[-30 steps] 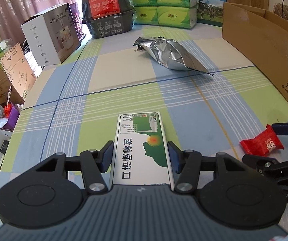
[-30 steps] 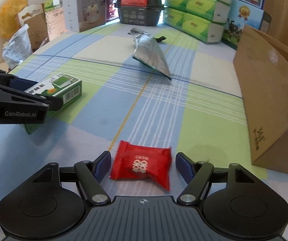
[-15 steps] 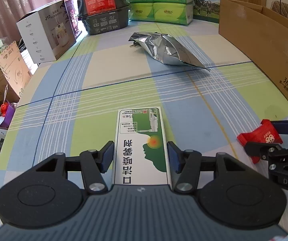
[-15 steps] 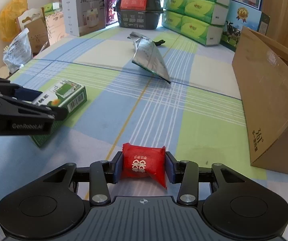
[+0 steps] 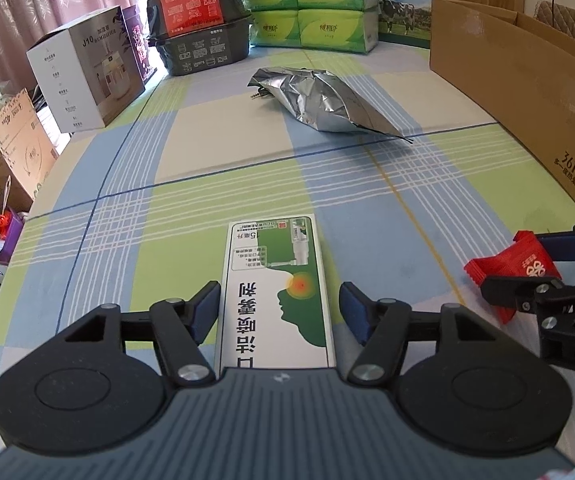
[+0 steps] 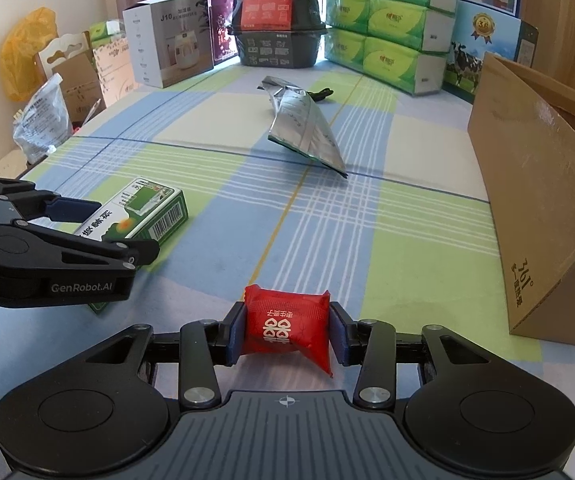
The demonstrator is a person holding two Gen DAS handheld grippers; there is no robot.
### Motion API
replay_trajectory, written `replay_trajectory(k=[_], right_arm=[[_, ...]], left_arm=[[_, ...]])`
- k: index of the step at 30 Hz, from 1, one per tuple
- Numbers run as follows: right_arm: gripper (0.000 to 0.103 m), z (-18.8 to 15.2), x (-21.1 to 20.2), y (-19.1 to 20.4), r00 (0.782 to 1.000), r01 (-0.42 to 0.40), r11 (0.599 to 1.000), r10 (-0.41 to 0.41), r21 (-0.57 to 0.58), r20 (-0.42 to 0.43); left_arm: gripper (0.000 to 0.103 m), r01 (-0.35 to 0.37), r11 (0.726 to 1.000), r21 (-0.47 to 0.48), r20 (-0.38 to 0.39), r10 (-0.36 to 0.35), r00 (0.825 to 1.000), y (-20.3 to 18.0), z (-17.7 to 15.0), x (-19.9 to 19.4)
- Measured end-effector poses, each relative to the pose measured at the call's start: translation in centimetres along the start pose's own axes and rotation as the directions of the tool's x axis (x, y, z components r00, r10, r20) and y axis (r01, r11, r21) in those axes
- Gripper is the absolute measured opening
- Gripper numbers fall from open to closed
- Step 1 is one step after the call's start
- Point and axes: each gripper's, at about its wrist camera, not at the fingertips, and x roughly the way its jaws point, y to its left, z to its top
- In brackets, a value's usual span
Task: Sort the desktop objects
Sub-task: 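Lift the spray box with the left tool while the right tool lifts the candy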
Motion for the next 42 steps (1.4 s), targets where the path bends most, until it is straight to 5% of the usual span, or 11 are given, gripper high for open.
replay_trajectory(k=[7, 17, 42], right_arm=[[0.040, 0.1, -0.2, -0.5, 1.000, -0.015, 0.999, 0.015, 0.031, 0.002], [0.040, 0.9, -0.9, -1.1, 0.999, -0.014, 0.998, 0.011, 0.066, 0.045], [0.040, 1.5, -1.9, -1.7, 0.997, 0.001, 0.996, -0.008, 0.091, 0.072]], left_arm=[[0.051, -0.015, 1.000, -0.014, -0.022, 0.014, 1.000, 0.1, 0.0, 0.2], [0.051, 0.014, 0.999, -0.047, 0.045, -0.012, 0.999, 0.0, 0.9, -1.5], [0.051, 0.049, 0.995, -0.092, 0.021, -0.047, 0.999, -0.9, 1.1, -2.3]])
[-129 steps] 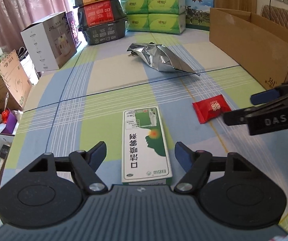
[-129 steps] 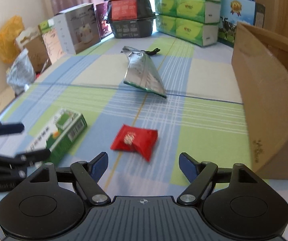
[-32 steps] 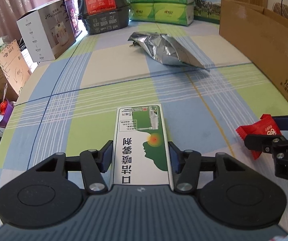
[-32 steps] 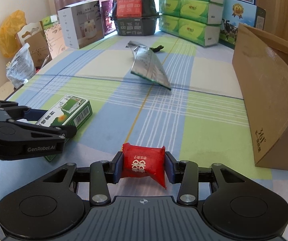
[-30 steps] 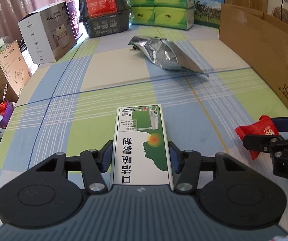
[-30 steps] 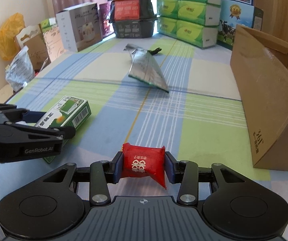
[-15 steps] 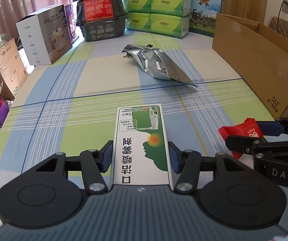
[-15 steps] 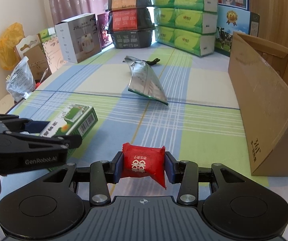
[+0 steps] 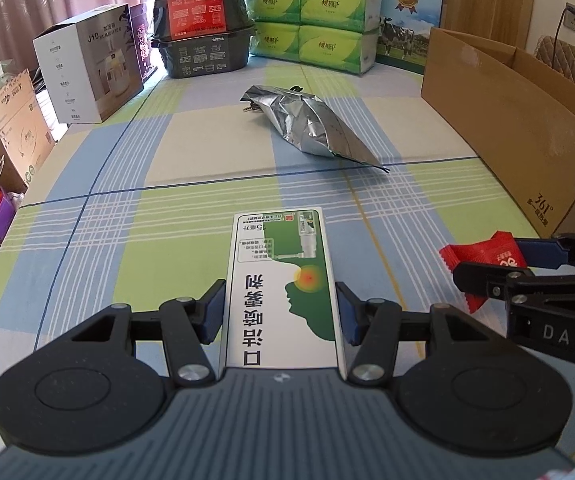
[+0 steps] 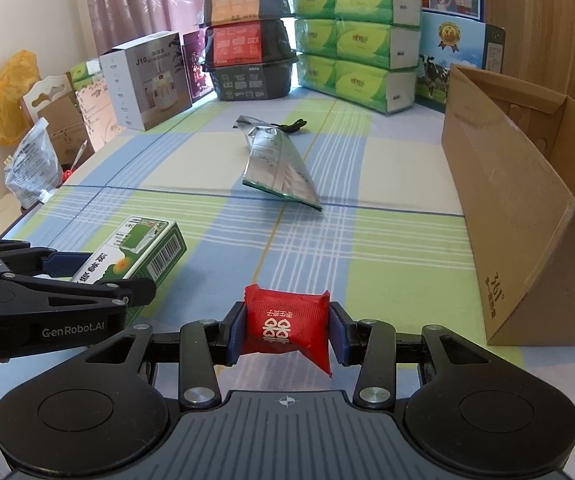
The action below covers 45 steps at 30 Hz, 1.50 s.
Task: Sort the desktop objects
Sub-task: 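Lift the spray box with the left tool while the right tool lifts the candy, then carry the spray box and candy toward the cardboard box with both tools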
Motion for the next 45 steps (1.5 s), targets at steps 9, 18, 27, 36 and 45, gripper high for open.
replay_trajectory(k=[9, 18, 27, 36, 45], right_arm=[[0.040, -0.5, -1.1, -0.4, 1.000, 0.008, 1.000, -0.009, 0.016, 0.009], [0.040, -0.3, -4.4, -1.7, 1.000, 0.016, 0.996, -0.018, 0.089, 0.016], [0.040, 1.7, -10.2, -3.9, 0.995, 0.046, 0.991, -0.056, 0.125, 0.083], [0.040, 2.8, -15.7, -8.7, 0.980, 0.109, 0.977, -0.137, 0.185, 0.146], [0.040, 4.4, -19.4, -13.4, 0.961, 0.176, 0.965, -0.211, 0.193, 0.179]], left_arm=[[0.051, 0.020, 1.000, -0.015, 0.017, -0.020, 1.000, -0.8, 0.2, -0.8], [0.051, 0.036, 0.999, -0.016, 0.056, -0.035, 0.998, -1.9, 0.4, -3.9], [0.051, 0.065, 0.996, -0.061, 0.095, -0.059, 0.994, -4.0, 1.7, -8.2], [0.051, 0.117, 0.993, -0.008, 0.163, -0.115, 0.980, -8.5, 5.7, -11.1], [0.051, 0.167, 0.983, 0.080, 0.179, -0.179, 0.967, -13.7, 9.5, -11.0]])
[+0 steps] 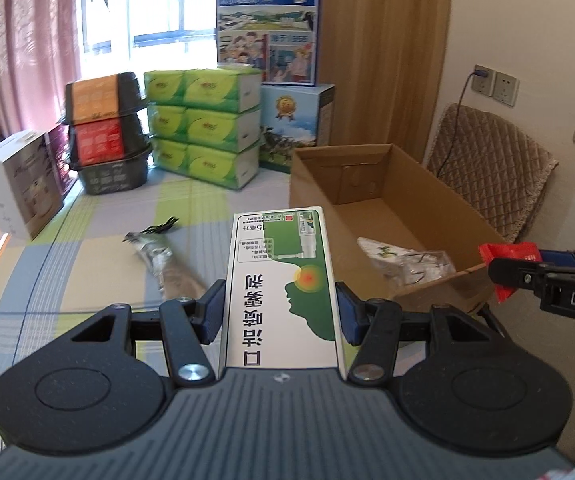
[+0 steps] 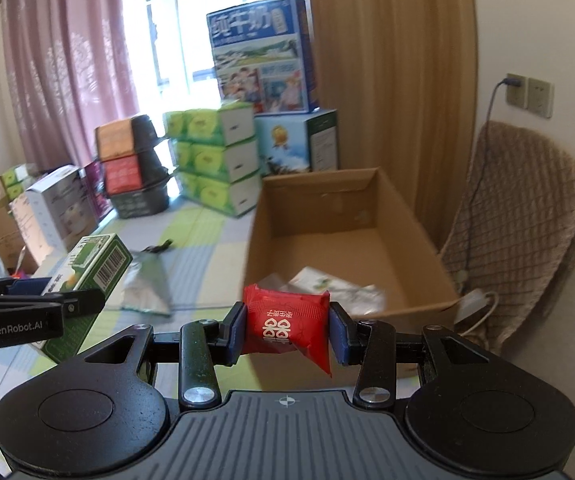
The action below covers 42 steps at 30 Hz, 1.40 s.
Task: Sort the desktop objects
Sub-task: 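Carry the spray box and candy toward the cardboard box with both tools, then lower the spray box and candy into the cardboard box and open both tools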
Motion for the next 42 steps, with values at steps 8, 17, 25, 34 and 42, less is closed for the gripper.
replay_trajectory(k=[8, 17, 25, 34, 42], right_arm=[[0.040, 1.7, 0.1, -3.0, 0.999, 0.036, 0.999, -0.036, -0.004, 0.025], [0.040, 2.7, 0.3, -4.2, 0.999, 0.011, 1.000, -0.010, -0.026, 0.047], [0.040, 4.3, 2.5, -5.9, 0.999, 0.038, 0.998, -0.038, -0.045, 0.016], [0.040, 6.7, 6.5, -8.0, 0.999, 0.049, 0.998, -0.050, -0.041, -0.022], [0.040, 7.2, 9.9, -9.7, 0.997, 0.062, 0.998, -0.062, 0.000, -0.045]], left_arm=[[0.051, 0.023, 0.999, 0.046, -0.007, -0.022, 1.000, -2.3, 1.6, 1.5], [0.051, 0.001, 0.997, 0.071, -0.021, 0.001, 1.000, -3.3, 3.0, 1.9], [0.051, 0.038, 0.994, 0.101, -0.023, -0.036, 0.999, -5.1, 5.0, 4.3], [0.051, 0.105, 0.988, 0.113, -0.048, -0.100, 0.994, -7.5, 7.3, 9.6], [0.072, 0.153, 0.984, 0.087, -0.047, -0.149, 0.988, -8.6, 7.9, 13.9]])
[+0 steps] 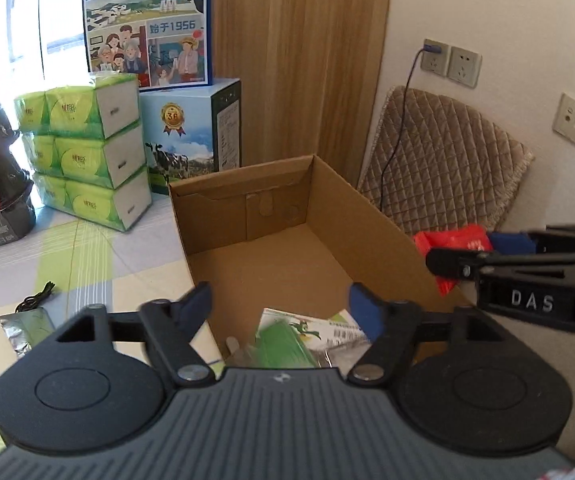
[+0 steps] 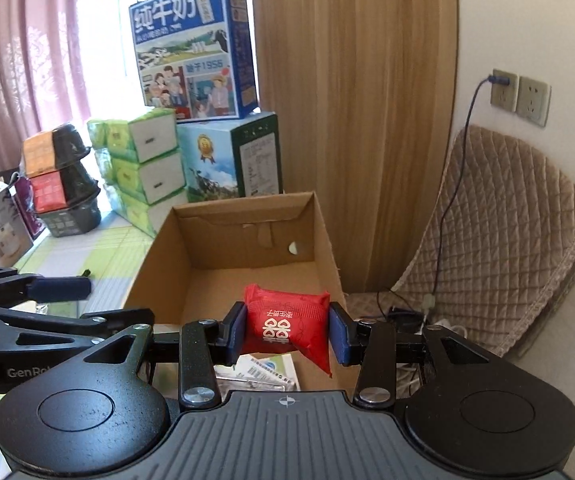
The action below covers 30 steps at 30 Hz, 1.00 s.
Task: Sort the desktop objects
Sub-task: 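Lower the spray box and candy into the cardboard box and open both tools, then move both tools back over the silver foil bag and black cable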
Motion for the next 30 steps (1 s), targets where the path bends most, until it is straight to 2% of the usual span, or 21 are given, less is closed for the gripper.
replay_trajectory(k=[3, 9, 13, 15, 16, 18, 24, 30], right_arm=[[0.040, -0.1, 0.6, -0.2, 1.000, -0.005, 1.000, 0.006, 0.006, -0.007], [0.040, -0.3, 1.4, 0.5, 0.999, -0.036, 0.999, 0.036, 0.013, -0.016], [0.041, 0.1, 1.8, 1.2, 0.995, -0.098, 0.995, 0.098, 0.027, 0.013], [0.063, 0.4, 2.1, 1.2, 0.994, -0.108, 0.993, 0.107, 0.047, 0.016], [0.078, 0.4, 1.9, 1.3, 0.994, -0.105, 0.993, 0.104, 0.059, 0.027], [0.079, 0.4, 1.5, 1.3, 0.994, -0.105, 0.992, 0.103, 0.069, 0.043], [0.080, -0.4, -0.2, 1.6, 0.995, -0.104, 0.990, 0.102, 0.092, 0.022], [0.082, -1.7, -3.3, 3.6, 0.991, -0.133, 0.988, 0.131, 0.082, 0.023]], left_arm=[[0.072, -0.016, 0.999, 0.029, 0.023, 0.016, 1.000, 0.3, -0.1, -0.5], [0.072, -0.067, 0.998, 0.011, 0.029, 0.067, 0.997, 2.1, -0.8, -1.9], [0.072, -0.098, 0.995, -0.002, 0.018, 0.098, 0.995, 3.5, -1.4, -2.5], [0.073, -0.115, 0.993, -0.010, 0.011, 0.115, 0.993, 4.2, -2.0, -2.9], [0.074, -0.124, 0.992, -0.013, 0.008, 0.124, 0.992, 4.5, -2.3, -3.1], [0.075, -0.140, 0.990, -0.017, 0.006, 0.140, 0.990, 5.1, -3.1, -3.7], [0.079, -0.209, 0.977, -0.035, -0.006, 0.209, 0.978, 7.2, -5.8, -6.2], [0.089, -0.267, 0.961, -0.068, -0.016, 0.267, 0.964, 9.2, -8.2, -9.8]])
